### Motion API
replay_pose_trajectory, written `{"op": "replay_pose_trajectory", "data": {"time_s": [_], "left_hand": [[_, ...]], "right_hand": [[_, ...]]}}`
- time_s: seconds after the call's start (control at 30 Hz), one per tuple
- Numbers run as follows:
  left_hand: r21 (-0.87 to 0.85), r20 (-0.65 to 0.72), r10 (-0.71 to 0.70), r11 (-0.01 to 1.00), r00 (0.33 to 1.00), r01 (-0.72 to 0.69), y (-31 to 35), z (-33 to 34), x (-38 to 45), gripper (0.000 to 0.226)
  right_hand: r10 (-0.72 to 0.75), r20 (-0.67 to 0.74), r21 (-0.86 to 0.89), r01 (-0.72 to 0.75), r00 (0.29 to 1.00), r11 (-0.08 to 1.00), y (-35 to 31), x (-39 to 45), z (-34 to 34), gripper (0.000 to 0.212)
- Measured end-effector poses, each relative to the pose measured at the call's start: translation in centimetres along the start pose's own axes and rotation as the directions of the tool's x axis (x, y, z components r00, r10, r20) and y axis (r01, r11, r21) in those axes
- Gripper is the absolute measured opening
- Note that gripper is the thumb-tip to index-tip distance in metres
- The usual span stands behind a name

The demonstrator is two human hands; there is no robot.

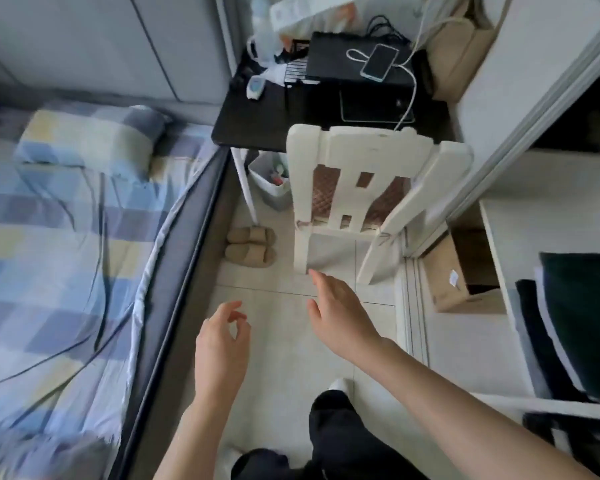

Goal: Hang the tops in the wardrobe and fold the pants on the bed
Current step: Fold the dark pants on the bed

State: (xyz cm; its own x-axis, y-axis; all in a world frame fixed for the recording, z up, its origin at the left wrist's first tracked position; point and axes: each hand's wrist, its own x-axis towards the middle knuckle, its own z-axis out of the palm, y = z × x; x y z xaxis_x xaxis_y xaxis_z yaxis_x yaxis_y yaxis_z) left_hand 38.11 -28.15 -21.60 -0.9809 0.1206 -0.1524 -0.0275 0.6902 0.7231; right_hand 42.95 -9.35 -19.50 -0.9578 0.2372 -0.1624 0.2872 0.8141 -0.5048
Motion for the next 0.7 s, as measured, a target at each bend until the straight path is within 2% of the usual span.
{"op": "replay_pose_trajectory", "data": {"time_s": [0.17,0.33,0.53,0.7], "left_hand": [[-0.120,-0.164,-0.191,0.978,0.968,0.173,-8.3,-9.3,-3.7,0.027],[-0.175,-0.255,-0.324,0.942,0.911,0.286,-14.8,-17.4,-7.7,0.022],[-0.260,-0.457,-0.471,0.882,0.754,0.393,-25.3,-26.3,-13.0,0.022],[-0.329,-0.517,-0.574,0.818,0.635,0.472,-30.7,-29.1,-15.7,0.017]], "right_hand": [[-0.209,0.114,-0.003,0.211,0.971,0.977,-11.5,-0.4,6.0,0.051],[-0.303,0.224,0.028,0.305,0.926,0.952,-21.0,-2.4,12.3,0.052],[-0.479,0.394,0.100,0.481,0.784,0.871,-32.9,-5.6,20.8,0.050],[-0.563,0.516,0.100,0.607,0.646,0.788,-39.3,-6.1,25.5,0.048]]}}
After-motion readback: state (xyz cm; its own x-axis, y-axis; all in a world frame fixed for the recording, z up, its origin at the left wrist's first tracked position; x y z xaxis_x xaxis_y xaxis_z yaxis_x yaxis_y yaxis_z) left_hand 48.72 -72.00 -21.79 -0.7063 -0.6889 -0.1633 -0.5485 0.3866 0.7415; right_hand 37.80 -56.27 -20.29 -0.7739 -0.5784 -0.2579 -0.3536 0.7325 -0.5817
